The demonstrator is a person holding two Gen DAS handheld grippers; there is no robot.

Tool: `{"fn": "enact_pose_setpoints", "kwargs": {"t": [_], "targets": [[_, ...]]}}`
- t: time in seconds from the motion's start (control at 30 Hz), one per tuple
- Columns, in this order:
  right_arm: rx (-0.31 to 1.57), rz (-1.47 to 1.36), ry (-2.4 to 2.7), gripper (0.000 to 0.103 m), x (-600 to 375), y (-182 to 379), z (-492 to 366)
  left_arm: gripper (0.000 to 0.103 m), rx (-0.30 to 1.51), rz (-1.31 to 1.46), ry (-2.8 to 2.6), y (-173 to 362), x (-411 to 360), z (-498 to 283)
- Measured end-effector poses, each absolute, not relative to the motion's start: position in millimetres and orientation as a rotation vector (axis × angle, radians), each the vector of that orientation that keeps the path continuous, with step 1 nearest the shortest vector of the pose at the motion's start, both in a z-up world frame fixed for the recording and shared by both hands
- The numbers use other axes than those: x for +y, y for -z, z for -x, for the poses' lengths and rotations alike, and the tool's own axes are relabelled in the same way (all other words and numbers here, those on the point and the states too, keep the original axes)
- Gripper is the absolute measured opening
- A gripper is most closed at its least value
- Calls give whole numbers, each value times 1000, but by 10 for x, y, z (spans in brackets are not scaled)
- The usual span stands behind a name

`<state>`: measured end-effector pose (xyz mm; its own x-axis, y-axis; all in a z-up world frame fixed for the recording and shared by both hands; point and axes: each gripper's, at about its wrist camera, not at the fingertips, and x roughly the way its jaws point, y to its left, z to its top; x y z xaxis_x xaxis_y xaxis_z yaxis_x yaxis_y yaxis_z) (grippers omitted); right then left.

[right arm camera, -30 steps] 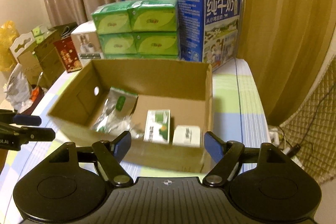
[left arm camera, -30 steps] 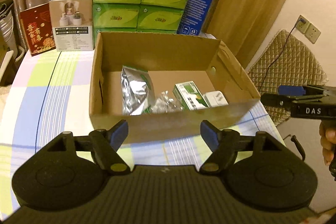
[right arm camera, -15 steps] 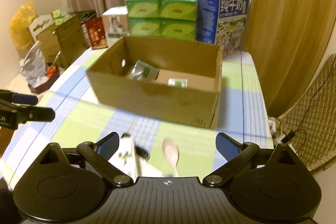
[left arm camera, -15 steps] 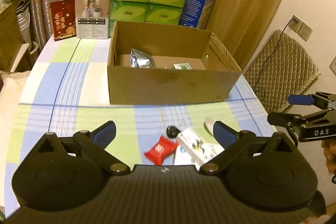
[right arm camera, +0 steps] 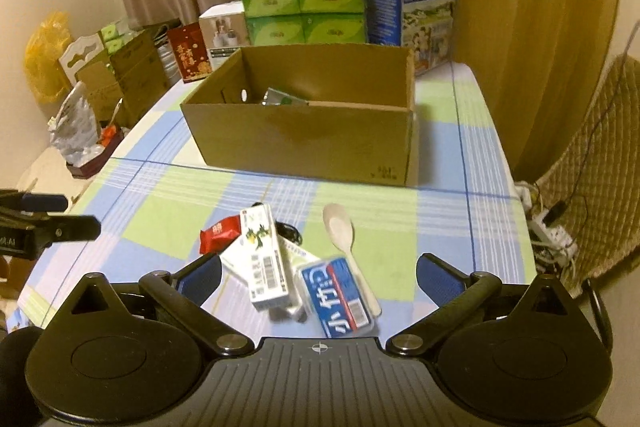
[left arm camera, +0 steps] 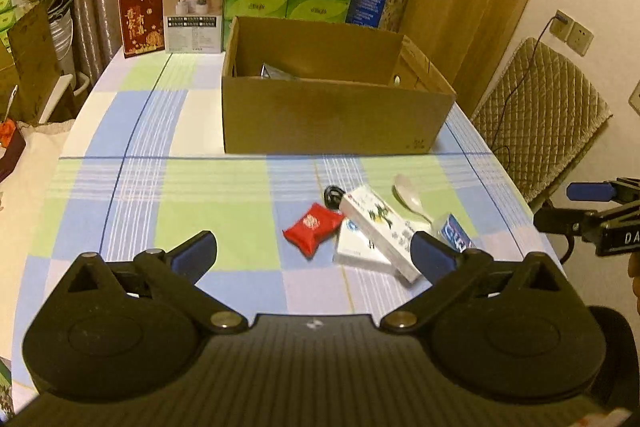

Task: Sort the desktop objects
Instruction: 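Release the rack and adapter in the box and withdraw both tools, then grasp the blue-labelled toothpick case with the right tool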

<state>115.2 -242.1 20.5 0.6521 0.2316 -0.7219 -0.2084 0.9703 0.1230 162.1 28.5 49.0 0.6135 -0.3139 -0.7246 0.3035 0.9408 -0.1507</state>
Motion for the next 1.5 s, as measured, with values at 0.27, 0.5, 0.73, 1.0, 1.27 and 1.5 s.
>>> {"fn": "enact_pose_setpoints", "kwargs": {"t": [0.27, 0.5, 0.73, 1.0, 1.27, 1.5], "targets": [[852, -92, -220, 101, -2629, 9, -889, 101, 873, 9, 368, -263, 249, -1441], [877, -68, -223, 101, -2660, 220, -795, 101, 907, 2, 380, -74, 126, -1395], [905, -28, -269, 101, -2696, 368, -923, 101, 926, -15, 388, 45, -25, -1448], [956, 20, -349, 95, -2704, 606, -1187, 101, 954, -26, 381, 198, -205, -1617], [1008, 84, -419, 78, -2649, 840, -1471, 101, 982, -51, 389, 368, -372, -1792], [1048, 130, -434, 72, -2603, 1025, -1673, 101, 1001, -49, 395, 473, -418, -1885]]}}
